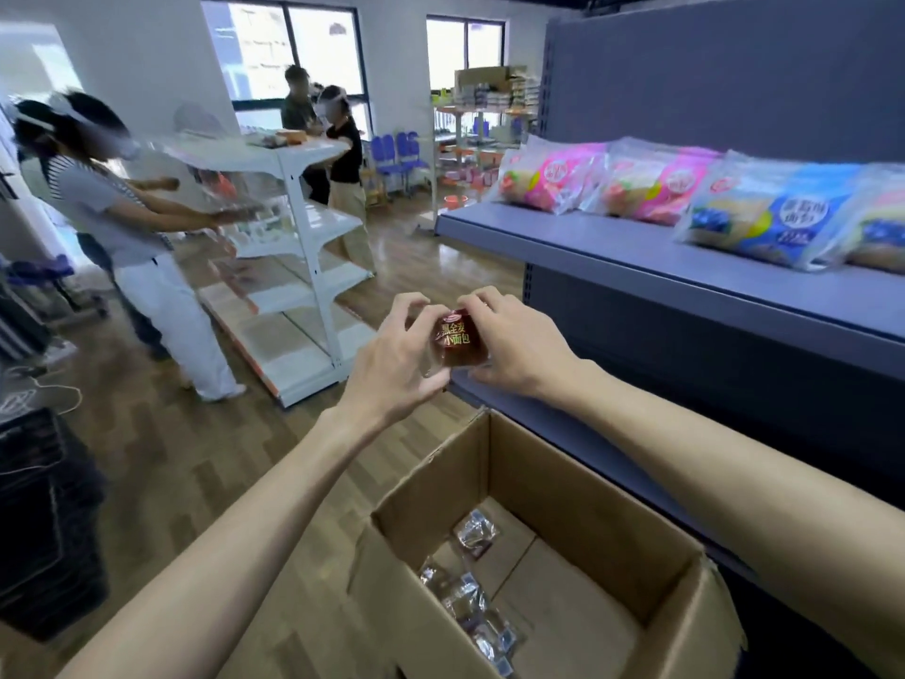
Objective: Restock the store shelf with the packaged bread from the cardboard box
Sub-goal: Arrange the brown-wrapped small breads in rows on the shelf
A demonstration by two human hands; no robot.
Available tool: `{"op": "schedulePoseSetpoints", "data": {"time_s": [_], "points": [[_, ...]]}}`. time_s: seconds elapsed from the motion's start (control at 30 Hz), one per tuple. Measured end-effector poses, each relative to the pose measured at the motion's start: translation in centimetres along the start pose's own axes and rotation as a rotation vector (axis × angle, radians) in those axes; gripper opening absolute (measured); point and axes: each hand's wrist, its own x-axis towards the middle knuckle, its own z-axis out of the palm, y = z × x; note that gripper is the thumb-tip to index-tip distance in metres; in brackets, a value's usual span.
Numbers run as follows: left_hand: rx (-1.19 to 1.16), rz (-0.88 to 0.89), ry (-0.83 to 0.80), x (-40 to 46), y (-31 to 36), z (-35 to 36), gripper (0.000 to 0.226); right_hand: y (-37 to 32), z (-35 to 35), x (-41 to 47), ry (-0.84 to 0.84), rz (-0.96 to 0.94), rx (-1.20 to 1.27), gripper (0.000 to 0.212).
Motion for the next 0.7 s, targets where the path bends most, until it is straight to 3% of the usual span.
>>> {"op": "schedulePoseSetpoints", "data": {"time_s": [0.37,0.53,0.7], "points": [[0.017,0.083,0.101,1.9,2.7,-3.6,0.071,0.2,-5.3,-0.2,0.087,0.025,-0.074,0.062],[0.0,0.16,0.203,5.5,7.0,-3.9,0.092,4.0,-10.7,-2.1,0.146,0.085,-0.182,0.065],[-0.118,0.233,0.253,8.8,14.2,-2.3,0.094,10.6,-17.3,-7.1,0.198,0.213,-0.279,0.059]]}}
